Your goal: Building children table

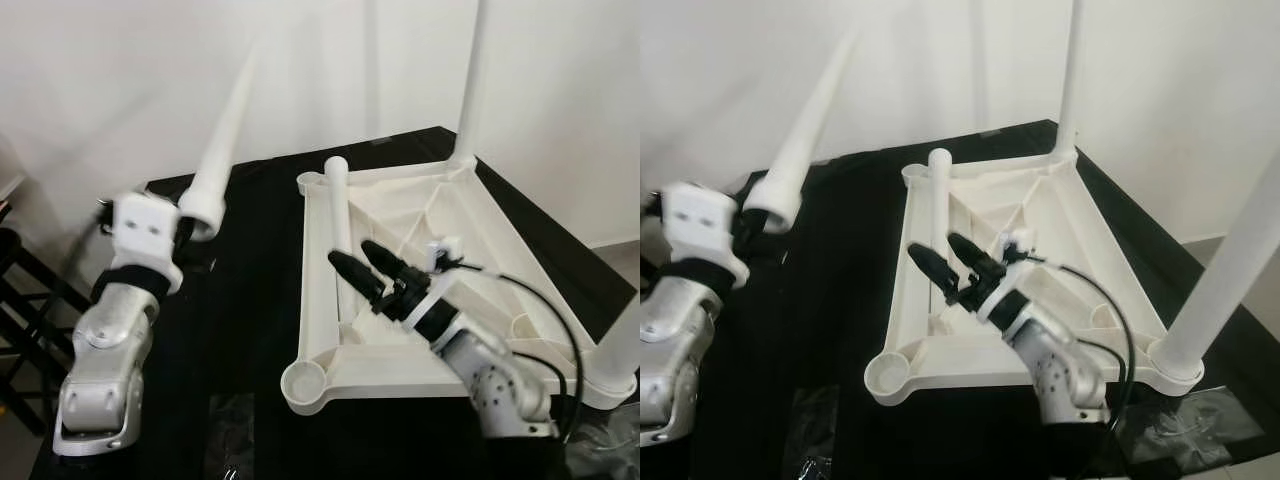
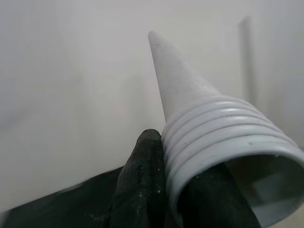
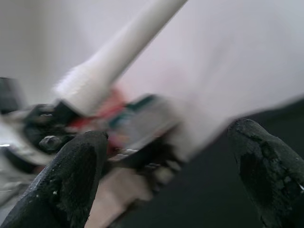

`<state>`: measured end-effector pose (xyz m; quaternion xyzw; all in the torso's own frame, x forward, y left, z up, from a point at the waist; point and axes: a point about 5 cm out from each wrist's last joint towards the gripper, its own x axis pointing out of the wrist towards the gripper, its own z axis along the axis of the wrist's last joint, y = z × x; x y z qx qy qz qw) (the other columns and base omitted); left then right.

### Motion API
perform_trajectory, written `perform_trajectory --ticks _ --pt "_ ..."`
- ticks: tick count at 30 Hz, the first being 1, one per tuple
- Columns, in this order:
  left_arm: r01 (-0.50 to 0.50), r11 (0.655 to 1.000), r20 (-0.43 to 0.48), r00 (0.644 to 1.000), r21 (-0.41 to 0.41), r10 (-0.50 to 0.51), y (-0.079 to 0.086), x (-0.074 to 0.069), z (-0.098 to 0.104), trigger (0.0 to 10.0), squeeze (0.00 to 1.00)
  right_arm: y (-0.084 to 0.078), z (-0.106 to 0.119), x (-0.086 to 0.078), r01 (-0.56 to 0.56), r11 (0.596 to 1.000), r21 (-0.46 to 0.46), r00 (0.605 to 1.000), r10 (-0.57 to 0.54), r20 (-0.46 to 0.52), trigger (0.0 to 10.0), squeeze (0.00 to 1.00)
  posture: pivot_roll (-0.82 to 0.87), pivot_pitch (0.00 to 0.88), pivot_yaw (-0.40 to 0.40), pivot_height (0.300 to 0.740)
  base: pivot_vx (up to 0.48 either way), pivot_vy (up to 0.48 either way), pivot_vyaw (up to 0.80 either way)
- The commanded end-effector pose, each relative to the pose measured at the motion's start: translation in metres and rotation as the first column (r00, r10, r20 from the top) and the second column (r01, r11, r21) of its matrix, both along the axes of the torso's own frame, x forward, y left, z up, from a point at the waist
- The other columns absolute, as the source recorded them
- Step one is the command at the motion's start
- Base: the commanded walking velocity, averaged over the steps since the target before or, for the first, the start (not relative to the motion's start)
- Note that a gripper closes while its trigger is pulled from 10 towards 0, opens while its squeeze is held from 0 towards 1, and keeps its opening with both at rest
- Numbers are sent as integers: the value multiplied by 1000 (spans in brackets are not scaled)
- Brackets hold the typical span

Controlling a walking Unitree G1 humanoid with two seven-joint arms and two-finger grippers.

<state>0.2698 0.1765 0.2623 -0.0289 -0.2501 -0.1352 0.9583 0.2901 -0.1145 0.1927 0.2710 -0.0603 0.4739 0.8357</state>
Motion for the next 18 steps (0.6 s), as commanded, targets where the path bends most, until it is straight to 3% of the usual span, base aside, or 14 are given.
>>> perform_trajectory --ticks 1,4,5,6,7,8,9,11,12,13,15,16,18 --pt "154 979 73 987 -133 -146 -2 -6 12 0 0 15 13 -5 -159 986 40 986 157 54 10000 0 -94 0 63 740 0 0 0" --pt "333 902 149 942 -274 -302 -10 -11 17 0 0 27 29 -1 -271 957 102 960 261 100 10000 0 -82 0 55 740 0 0 0" --pt "333 902 149 942 -274 -302 -10 -11 17 0 0 27 29 -1 -271 957 102 960 261 100 10000 0 -82 0 55 740 0 0 0" --pt "391 869 166 920 -303 -356 -15 -13 16 0 0 29 39 3 -301 941 154 951 284 123 10000 0 -76 0 51 740 0 0 0" --pt "391 869 166 920 -303 -356 -15 -13 16 0 0 29 39 3 -301 941 154 951 284 123 10000 0 -76 0 51 740 0 0 0" --pt "492 796 196 871 -354 -451 -21 -19 12 0 0 32 57 6 -361 902 235 930 328 167 10000 0 -67 0 48 740 0 0 0" --pt "492 796 196 871 -354 -451 -21 -19 12 0 0 32 57 6 -361 902 235 930 328 167 10000 0 -67 0 48 740 0 0 0" --pt "553 737 212 832 -388 -513 -23 -23 8 0 0 32 69 7 -405 871 278 911 359 202 10000 0 -67 0 48 740 0 0 0" --pt "586 686 212 805 -432 -554 -22 -26 -2 0 0 34 77 6 -445 850 282 890 384 247 10000 0 -62 0 43 740 0 0 0" --pt "586 686 212 805 -432 -554 -22 -26 -2 0 0 34 77 6 -445 850 282 890 384 247 10000 0 -62 0 43 740 0 0 0" --pt "623 608 212 763 -493 -610 -21 -33 -21 0 0 35 88 3 -521 809 271 842 437 315 10000 0 -52 0 32 740 0 0 0" --pt "623 608 212 763 -493 -610 -21 -33 -21 0 0 35 88 3 -521 809 271 842 437 315 10000 0 -52 0 32 740 0 0 0" --pt "655 559 216 725 -509 -653 -25 -40 -29 0 0 37 91 3 -553 793 256 820 464 335 10000 0 -44 0 23 740 0 0 0"
